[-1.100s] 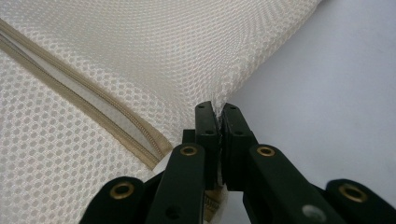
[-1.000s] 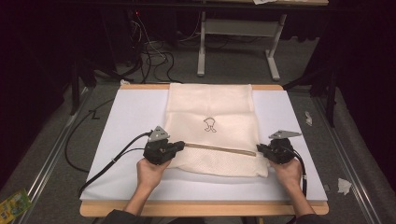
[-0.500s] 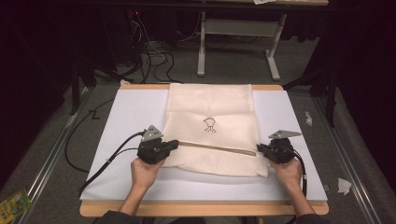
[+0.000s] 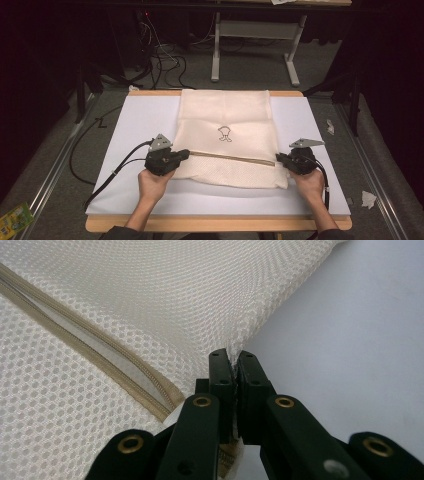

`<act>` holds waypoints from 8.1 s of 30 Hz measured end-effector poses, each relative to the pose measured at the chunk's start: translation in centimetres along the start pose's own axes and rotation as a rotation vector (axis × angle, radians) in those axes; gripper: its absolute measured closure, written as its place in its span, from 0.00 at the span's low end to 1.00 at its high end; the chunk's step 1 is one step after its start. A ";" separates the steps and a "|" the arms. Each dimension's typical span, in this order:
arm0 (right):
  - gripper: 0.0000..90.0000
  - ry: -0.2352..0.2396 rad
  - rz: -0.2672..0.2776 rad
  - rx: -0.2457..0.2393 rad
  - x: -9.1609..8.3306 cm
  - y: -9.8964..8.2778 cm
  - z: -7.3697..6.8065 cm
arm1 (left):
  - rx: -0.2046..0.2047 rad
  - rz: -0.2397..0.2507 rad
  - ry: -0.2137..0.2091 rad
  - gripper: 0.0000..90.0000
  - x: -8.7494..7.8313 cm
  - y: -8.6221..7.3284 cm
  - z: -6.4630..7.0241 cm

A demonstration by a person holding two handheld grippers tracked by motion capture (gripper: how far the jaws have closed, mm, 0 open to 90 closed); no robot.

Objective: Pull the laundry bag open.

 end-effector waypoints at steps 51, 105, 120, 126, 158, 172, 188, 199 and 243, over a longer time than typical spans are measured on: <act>0.98 -0.013 -0.011 -0.004 0.0 -0.2 0.2 | -0.026 0.023 0.059 0.97 -2.1 0.4 -2.5; 0.99 -0.024 -0.021 0.023 -0.6 0.6 0.7 | -0.025 -0.044 0.166 0.97 -3.8 -1.9 -5.5; 0.98 -0.024 -0.016 0.017 -0.5 0.7 0.3 | -0.046 -0.060 0.162 0.97 -3.8 -2.4 -5.3; 0.98 -0.002 -0.020 0.030 -0.5 0.0 0.0 | -0.070 -0.057 0.131 0.96 -4.2 -3.0 -5.1; 0.93 -0.001 -0.046 0.042 1.4 -2.4 0.1 | -0.048 -0.176 0.169 0.95 -1.8 -6.9 -4.9; 0.89 -0.008 -0.043 0.048 1.6 -2.5 0.3 | -0.053 -0.216 0.174 0.94 -0.1 -8.2 -4.8; 0.73 -0.018 -0.019 0.038 0.9 -2.2 0.2 | -0.045 -0.133 0.173 0.77 -0.9 -7.0 -4.8; 0.70 -0.016 0.049 0.067 -1.2 -1.5 0.7 | -0.039 -0.043 0.205 0.65 -2.8 -5.6 -5.5; 0.66 -0.101 0.210 0.182 -7.1 -3.6 5.9 | -0.161 0.030 0.301 0.60 -7.6 -7.6 -9.6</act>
Point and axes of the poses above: each handheld gripper's, and its own axes: x roughly forward along the jaws, y roughly out of its top, z roughly to its right, the point moved 10 cm from there along x, roughly forward along the jaws, and after that the axes turned 5 degrees about y, right-handed, at the moved point
